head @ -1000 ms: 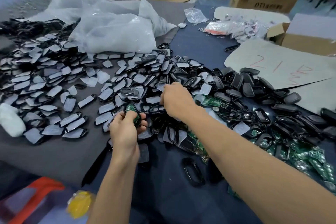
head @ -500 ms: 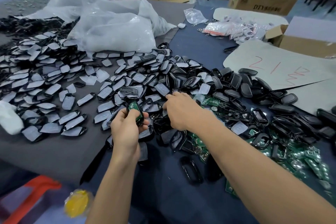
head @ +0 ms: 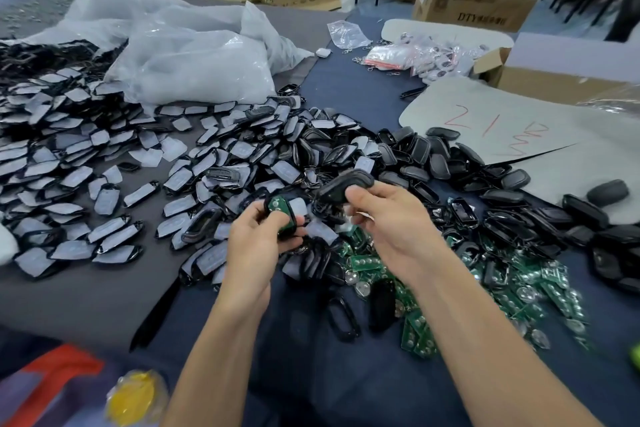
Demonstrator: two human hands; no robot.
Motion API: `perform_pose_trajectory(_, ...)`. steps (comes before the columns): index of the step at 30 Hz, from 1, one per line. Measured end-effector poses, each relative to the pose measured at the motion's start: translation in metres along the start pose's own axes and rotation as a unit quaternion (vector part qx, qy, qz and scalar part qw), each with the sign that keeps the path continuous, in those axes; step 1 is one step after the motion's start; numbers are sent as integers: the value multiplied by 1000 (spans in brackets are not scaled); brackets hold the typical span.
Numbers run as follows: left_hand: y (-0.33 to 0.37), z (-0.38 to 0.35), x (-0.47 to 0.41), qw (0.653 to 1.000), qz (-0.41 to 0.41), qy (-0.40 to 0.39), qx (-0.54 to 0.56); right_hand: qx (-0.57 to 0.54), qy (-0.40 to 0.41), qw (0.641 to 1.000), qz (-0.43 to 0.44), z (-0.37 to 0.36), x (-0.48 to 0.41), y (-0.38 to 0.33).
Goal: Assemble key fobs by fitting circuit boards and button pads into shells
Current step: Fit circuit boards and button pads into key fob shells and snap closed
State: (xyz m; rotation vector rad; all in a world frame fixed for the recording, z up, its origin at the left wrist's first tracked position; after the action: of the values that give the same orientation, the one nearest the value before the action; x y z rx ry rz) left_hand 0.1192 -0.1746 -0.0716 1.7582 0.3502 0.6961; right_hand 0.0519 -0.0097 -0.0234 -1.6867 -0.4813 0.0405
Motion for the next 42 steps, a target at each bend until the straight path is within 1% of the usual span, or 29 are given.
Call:
perform_pose_trajectory(2,-5,-14,8,998,11,-57,-14,-57,4,998,-13,12,13,2)
perform_pose_trajectory(5,-12,-36,22,991,44,-126,15,-53,23,998,13,25,27,8)
perform_pose_trajectory(8,-18,-55,35,982,75,-171,39,-55,51,997,25,33,35,13)
perform_pose_trajectory(12,-24,-68,46,973,99,-207,27,-59,96,993,27,45,42,17)
perform_pose_trajectory(16,-25,-73,51,972,116,-197,63,-100,152,983,6,53,48,20)
perform_pose_trajectory(20,-25,-81,57,982,54,-177,-23,-116,180,977,-23,56,50,25)
perform_pose_trajectory(22,-26,-84,57,988,35,-149,-35,-117,159,980,-34,58,53,25)
perform_pose_trajectory(24,-26,-84,55,991,35,-130,-26,-113,129,985,-26,60,57,23)
perform_pose_trajectory(25,-26,-83,54,991,40,-127,-26,-79,132,988,-5,63,58,22)
perform_pose_trajectory(26,-26,-82,51,990,44,-126,-36,2,154,988,29,67,60,20)
perform_pose_trajectory(27,-27,-81,50,990,48,-125,-54,121,184,973,68,72,62,20)
perform_pose_trajectory(28,-26,-81,49,988,50,-126,-71,236,194,946,111,74,65,18)
perform_pose_trajectory(29,-26,-80,49,987,53,-128,-82,321,178,916,161,75,67,16)
perform_pose_trajectory(30,-25,-79,48,986,57,-134,-85,374,138,894,204,75,67,14)
perform_pose_trajectory(32,-23,-78,47,982,74,-153,-80,446,62,860,242,73,65,16)
perform_pose_trajectory(33,-22,-77,47,980,89,-164,-76,471,48,846,245,71,65,18)
perform_pose_trajectory(36,-25,-72,46,969,142,-195,-48,493,69,829,256,66,66,26)
perform_pose_trajectory(37,-25,-70,46,966,152,-207,-43,489,76,829,260,64,66,29)
perform_pose_trajectory(38,-27,-68,45,962,157,-220,-36,473,82,838,260,63,67,33)
perform_pose_trajectory(39,-27,-67,46,959,159,-234,-22,436,87,861,248,62,68,37)
perform_pose_trajectory(40,-26,-66,47,955,159,-250,-4,380,96,893,222,62,68,40)
perform_pose_trajectory(42,-23,-65,49,945,164,-281,38,223,111,957,147,64,66,47)
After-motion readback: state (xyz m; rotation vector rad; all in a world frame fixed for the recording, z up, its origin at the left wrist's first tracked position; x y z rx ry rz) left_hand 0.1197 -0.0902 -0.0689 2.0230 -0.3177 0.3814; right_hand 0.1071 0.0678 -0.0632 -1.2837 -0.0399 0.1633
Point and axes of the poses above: each hand's wrist, its own x-axis away from the middle knuckle, its own z-axis out of the back of the hand, y = z × x, the point moved 1 cm from there along -x, towards the middle knuckle, and after that the axes turned 1 degree about z, right-handed, at the moved point
